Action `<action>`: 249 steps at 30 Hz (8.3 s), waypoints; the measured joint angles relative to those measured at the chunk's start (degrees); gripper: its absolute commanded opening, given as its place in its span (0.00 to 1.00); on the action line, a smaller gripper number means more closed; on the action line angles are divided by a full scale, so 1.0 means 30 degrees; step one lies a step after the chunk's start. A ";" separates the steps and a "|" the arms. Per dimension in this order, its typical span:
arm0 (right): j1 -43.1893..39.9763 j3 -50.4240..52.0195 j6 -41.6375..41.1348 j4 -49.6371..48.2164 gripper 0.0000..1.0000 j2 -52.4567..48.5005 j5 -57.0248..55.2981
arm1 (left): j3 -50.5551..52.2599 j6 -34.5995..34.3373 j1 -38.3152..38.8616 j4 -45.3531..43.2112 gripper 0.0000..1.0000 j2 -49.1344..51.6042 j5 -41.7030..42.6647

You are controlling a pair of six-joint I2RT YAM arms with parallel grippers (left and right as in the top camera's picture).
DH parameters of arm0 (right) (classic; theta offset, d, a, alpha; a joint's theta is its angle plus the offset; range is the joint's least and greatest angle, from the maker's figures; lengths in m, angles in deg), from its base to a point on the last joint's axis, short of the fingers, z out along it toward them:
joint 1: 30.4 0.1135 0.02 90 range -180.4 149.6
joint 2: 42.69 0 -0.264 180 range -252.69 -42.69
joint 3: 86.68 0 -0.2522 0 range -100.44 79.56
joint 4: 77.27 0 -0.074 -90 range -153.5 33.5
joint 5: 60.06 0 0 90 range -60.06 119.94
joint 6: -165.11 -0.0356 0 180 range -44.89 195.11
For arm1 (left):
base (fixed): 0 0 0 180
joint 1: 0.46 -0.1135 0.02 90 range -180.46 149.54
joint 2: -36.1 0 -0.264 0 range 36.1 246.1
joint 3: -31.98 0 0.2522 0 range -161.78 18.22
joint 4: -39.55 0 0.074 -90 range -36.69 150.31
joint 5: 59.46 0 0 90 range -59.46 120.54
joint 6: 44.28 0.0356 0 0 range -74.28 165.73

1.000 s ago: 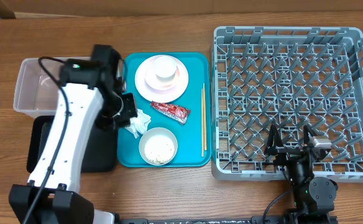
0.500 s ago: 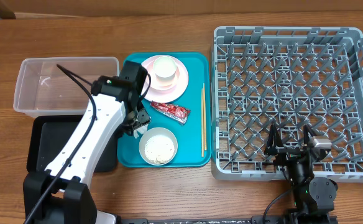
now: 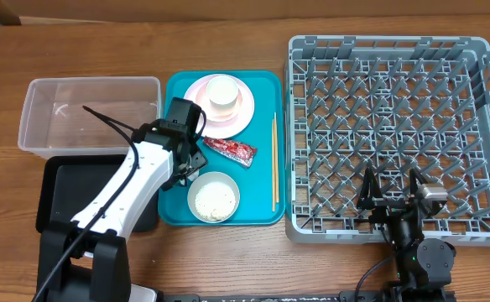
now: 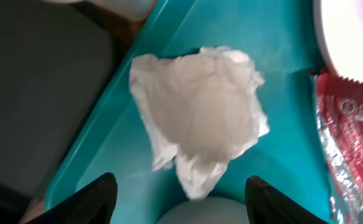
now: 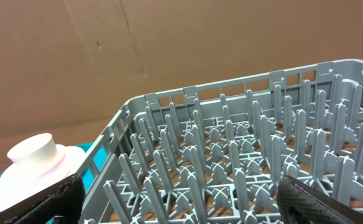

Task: Sort waste into correct bins and load items into the dishwasher
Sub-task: 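Reach the left gripper down to the crumpled white tissue, then close the left gripper on the tissue and lift it, then carry the tissue left and release it into the clear bin, then reach the left gripper to the red snack wrapper, then lift the red wrapper and drop it into the clear bin, then move the left gripper to the rice bowl and grip its rim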

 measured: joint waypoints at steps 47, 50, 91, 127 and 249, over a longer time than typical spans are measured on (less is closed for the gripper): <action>0.0000 0.0000 0.0000 -0.0007 1.00 0.0000 0.0000 | 0.0102 -0.4087 0.1078 -0.1508 0.49 0.2652 -0.2790; 0.0000 0.0000 -0.0007 -0.0007 1.00 0.0000 0.0000 | 0.0102 -0.4044 0.1078 -0.1515 0.33 0.2681 -0.2710; 0.0000 0.0000 -0.0007 0.0000 1.00 0.0000 0.0000 | -1.0768 0.1333 -0.4860 0.7329 0.09 0.2178 -0.4320; 0.0000 0.0000 0.0000 -0.0015 1.00 0.0000 0.0000 | -1.0870 0.7796 -0.3534 0.5472 0.49 0.2390 0.9770; 0.0000 0.0000 0.0007 0.0000 1.00 0.0000 -0.0007 | -0.7941 0.8014 0.4386 1.1817 0.04 -0.2280 0.7665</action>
